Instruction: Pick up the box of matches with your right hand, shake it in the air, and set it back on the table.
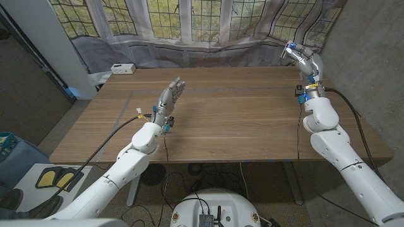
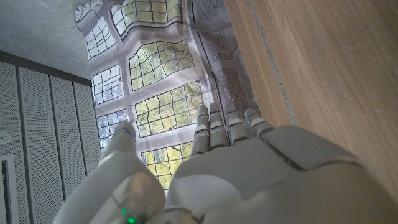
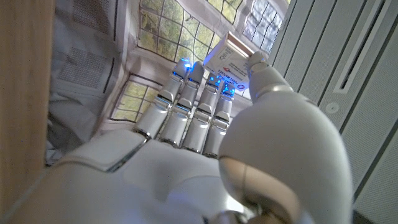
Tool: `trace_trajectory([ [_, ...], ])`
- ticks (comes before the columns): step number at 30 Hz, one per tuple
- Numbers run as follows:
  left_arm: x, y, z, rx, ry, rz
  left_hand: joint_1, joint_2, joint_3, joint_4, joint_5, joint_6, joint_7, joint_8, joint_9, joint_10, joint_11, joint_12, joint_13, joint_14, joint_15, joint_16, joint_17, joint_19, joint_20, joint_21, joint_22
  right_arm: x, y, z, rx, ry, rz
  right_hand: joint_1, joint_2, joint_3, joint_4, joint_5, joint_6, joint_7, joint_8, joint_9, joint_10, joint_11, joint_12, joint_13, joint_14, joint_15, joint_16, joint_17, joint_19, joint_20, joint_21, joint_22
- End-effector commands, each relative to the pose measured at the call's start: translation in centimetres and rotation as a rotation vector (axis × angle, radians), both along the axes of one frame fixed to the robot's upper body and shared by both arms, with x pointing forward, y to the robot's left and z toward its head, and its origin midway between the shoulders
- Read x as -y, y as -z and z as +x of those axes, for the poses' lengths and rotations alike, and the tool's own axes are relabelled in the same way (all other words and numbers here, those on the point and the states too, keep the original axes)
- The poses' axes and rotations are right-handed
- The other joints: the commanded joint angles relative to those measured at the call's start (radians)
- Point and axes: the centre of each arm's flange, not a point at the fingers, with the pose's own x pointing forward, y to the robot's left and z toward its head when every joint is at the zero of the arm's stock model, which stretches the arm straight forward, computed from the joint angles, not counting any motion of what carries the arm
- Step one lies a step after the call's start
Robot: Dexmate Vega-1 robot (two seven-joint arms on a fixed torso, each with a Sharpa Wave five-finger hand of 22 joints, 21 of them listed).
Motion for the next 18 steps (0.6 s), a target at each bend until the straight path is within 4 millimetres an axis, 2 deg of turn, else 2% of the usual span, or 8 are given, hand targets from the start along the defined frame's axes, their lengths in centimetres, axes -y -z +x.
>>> trace_trajectory([
  [1,0.3,0.1,0.2,-0.004,0.008,-0.004,0.009,0.006,0.007,-0.001,-0.001,0.009,0.001,0.000,0.004,0.003,0.004,-0.002,0.002,0.004,0.003,0.000,0.005,-0.004,0.005,0.003,0.003,2.3,4.0,3.1,-0.142,-0.601,0.662,0.061,0.074,-0.002,0.002,0.007,0.026,-0.019,0.006,0.004,0.013,-0.010,0.005,0.000,0.013,-0.067,0.009,0.004,0.013,-0.004,0.009,0.003],
  [3,0.2,0.1,0.2,-0.005,0.006,-0.005,0.009,0.006,0.007,-0.001,-0.001,0.009,0.002,0.000,0.004,0.004,0.003,-0.002,0.002,0.004,0.002,0.000,0.005,-0.004,0.005,0.003,0.003,2.3,4.5,3.5,-0.162,-0.646,0.714,0.057,0.076,-0.003,0.005,0.007,0.025,-0.022,0.005,0.003,0.011,-0.008,0.004,0.000,0.013,-0.069,0.007,0.003,0.014,-0.007,0.009,0.003],
  [5,0.2,0.1,0.2,-0.004,0.004,-0.007,0.009,0.006,0.007,-0.001,-0.001,0.011,0.002,0.000,0.004,0.004,0.003,-0.002,0.002,0.004,0.002,0.000,0.005,-0.004,0.004,0.003,0.003,2.3,4.8,3.8,-0.178,-0.663,0.739,0.053,0.081,-0.004,0.009,0.008,0.020,-0.024,0.002,0.003,0.008,-0.017,0.002,0.000,0.012,-0.071,0.007,0.006,0.013,-0.011,0.008,0.003],
  [12,0.1,0.2,0.2,-0.006,0.002,-0.011,0.009,0.007,0.007,-0.001,-0.001,0.010,0.002,0.000,0.004,0.003,0.003,-0.003,0.002,0.004,0.002,0.000,0.005,-0.004,0.005,0.003,0.003,2.1,5.0,4.1,-0.163,-0.710,0.747,0.044,0.088,-0.010,0.014,0.009,0.017,-0.032,-0.001,0.004,0.006,-0.023,-0.001,-0.001,0.009,-0.081,0.007,0.011,0.012,-0.019,0.007,0.003],
  [16,0.1,0.4,0.2,-0.011,0.005,-0.011,0.009,0.007,0.007,-0.001,-0.001,0.010,0.002,0.000,0.004,0.004,0.003,-0.002,0.002,0.004,0.003,0.000,0.005,-0.004,0.005,0.003,0.003,1.9,4.9,4.3,-0.162,-0.723,0.722,0.041,0.090,-0.011,0.016,0.010,0.018,-0.034,-0.001,0.004,0.005,-0.025,-0.003,-0.001,0.010,-0.084,0.007,0.012,0.011,-0.023,0.006,0.003],
  [18,0.1,0.5,0.2,-0.013,0.005,-0.015,0.009,0.007,0.007,-0.001,-0.001,0.010,0.002,0.000,0.004,0.004,0.003,-0.002,0.002,0.004,0.004,0.000,0.005,-0.004,0.005,0.003,0.003,2.0,4.5,4.1,-0.144,-0.653,0.640,0.041,0.090,-0.011,0.015,0.010,0.017,-0.032,-0.002,0.004,0.006,-0.025,-0.003,-0.001,0.011,-0.085,0.007,0.012,0.011,-0.024,0.006,0.004],
])
